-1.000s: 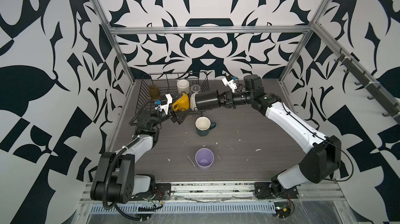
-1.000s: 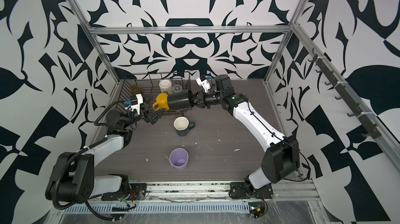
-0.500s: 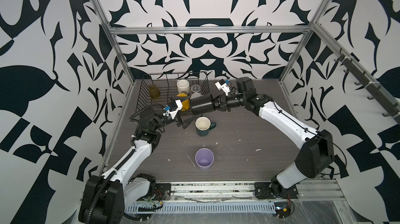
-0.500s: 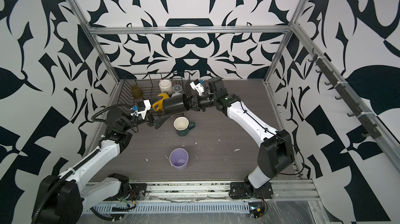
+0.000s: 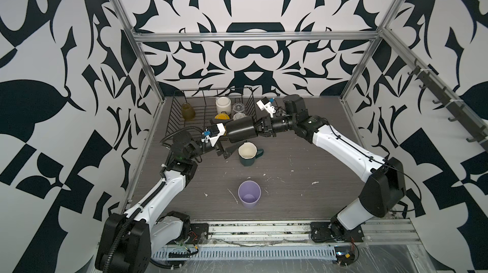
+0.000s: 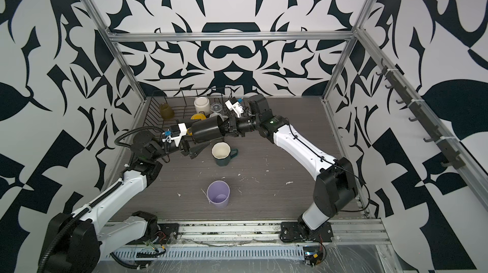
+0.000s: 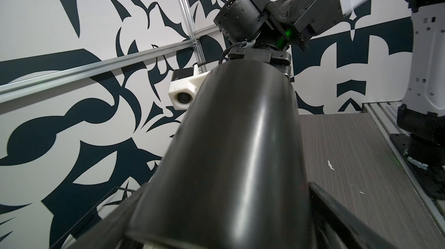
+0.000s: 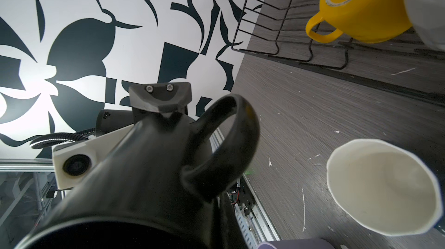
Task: Load cups into a dish rack
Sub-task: Place the cup upside down at the dish rack.
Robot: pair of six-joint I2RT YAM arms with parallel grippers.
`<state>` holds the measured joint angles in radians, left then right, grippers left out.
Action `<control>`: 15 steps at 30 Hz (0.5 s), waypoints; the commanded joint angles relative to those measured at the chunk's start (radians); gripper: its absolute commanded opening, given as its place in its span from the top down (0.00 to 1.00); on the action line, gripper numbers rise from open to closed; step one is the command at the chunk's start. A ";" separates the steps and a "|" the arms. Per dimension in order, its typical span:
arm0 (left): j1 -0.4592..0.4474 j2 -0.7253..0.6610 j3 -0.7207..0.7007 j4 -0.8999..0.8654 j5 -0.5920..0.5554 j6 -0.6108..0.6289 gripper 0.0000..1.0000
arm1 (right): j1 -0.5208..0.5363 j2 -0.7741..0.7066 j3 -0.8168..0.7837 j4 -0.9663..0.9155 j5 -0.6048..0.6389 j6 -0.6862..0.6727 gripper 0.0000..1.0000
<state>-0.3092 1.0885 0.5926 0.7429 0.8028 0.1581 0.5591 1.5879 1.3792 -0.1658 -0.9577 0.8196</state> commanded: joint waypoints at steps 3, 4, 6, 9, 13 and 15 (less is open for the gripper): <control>-0.004 0.001 0.018 0.035 0.002 0.008 0.01 | 0.014 -0.018 0.025 0.152 -0.065 0.046 1.00; -0.004 -0.001 0.019 0.041 0.002 0.005 0.01 | 0.015 -0.017 0.022 0.152 -0.065 0.047 1.00; -0.004 -0.002 0.015 0.056 0.007 -0.002 0.01 | 0.018 -0.016 0.018 0.155 -0.065 0.050 1.00; -0.004 -0.003 0.010 0.085 0.014 -0.019 0.01 | 0.022 -0.012 0.011 0.163 -0.065 0.055 1.00; -0.004 -0.002 0.008 0.104 0.027 -0.034 0.01 | 0.026 -0.008 -0.006 0.201 -0.070 0.085 1.00; -0.004 -0.001 0.009 0.105 0.031 -0.035 0.01 | 0.030 -0.006 -0.009 0.209 -0.071 0.090 1.00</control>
<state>-0.3099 1.0885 0.5926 0.8074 0.8104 0.1368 0.5789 1.6058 1.3502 -0.0929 -0.9695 0.8825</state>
